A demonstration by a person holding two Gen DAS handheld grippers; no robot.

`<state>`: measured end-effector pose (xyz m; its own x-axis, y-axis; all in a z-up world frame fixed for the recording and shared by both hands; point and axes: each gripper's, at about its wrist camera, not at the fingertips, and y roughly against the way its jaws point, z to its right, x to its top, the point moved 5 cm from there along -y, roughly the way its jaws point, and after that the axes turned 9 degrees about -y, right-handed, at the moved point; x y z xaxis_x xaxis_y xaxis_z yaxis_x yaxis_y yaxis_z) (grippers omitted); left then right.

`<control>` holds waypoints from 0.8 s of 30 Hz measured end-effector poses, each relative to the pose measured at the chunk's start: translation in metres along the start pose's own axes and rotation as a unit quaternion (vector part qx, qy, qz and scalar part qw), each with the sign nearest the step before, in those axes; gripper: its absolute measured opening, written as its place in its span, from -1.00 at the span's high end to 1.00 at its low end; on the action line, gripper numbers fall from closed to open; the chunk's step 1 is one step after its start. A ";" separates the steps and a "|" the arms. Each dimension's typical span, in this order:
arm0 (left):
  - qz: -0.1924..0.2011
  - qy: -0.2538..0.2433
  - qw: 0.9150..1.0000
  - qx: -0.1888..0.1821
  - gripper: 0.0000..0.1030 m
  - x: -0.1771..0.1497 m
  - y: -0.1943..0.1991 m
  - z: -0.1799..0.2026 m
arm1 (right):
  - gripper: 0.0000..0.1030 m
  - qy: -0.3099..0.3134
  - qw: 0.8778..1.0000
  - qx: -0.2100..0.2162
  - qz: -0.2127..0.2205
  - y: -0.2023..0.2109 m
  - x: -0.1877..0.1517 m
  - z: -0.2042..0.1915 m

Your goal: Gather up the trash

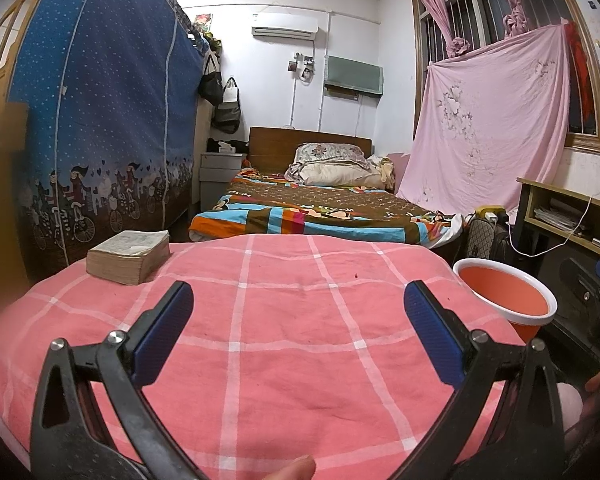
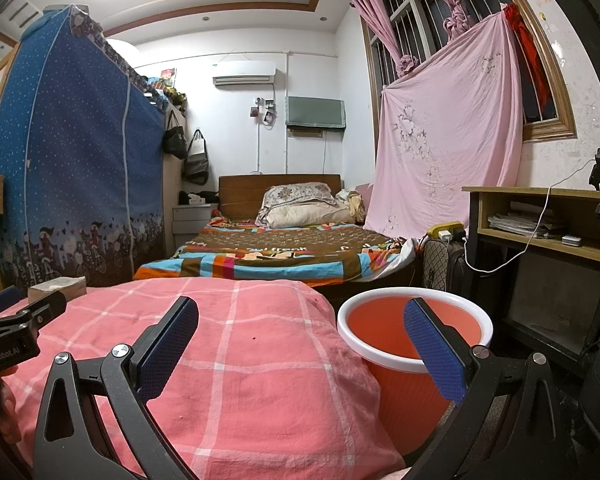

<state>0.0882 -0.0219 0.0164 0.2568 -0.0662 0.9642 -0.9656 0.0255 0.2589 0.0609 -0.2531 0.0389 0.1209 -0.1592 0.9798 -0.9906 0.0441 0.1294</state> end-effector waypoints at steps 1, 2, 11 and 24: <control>0.001 0.000 1.000 0.001 -0.69 0.001 0.001 0.000 | -1.00 0.000 1.000 0.000 0.000 0.000 0.000 -0.001; 0.001 -0.001 1.000 0.003 -0.69 0.002 0.001 -0.001 | -1.00 0.000 1.000 0.000 0.000 0.000 0.000 0.000; 0.005 -0.006 1.000 0.006 -0.69 0.006 0.002 0.001 | -1.00 0.000 1.000 0.000 -0.001 0.000 0.000 0.000; 0.017 -0.025 0.999 0.011 -0.69 0.005 0.003 0.010 | -1.00 0.005 1.000 0.001 -0.006 -0.002 -0.005 -0.003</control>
<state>0.0859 -0.0322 0.0216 0.2217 -0.1154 0.9683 -0.9746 0.0061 0.2239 0.0627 -0.2491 0.0341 0.1337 -0.1495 0.9797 -0.9891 0.0408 0.1413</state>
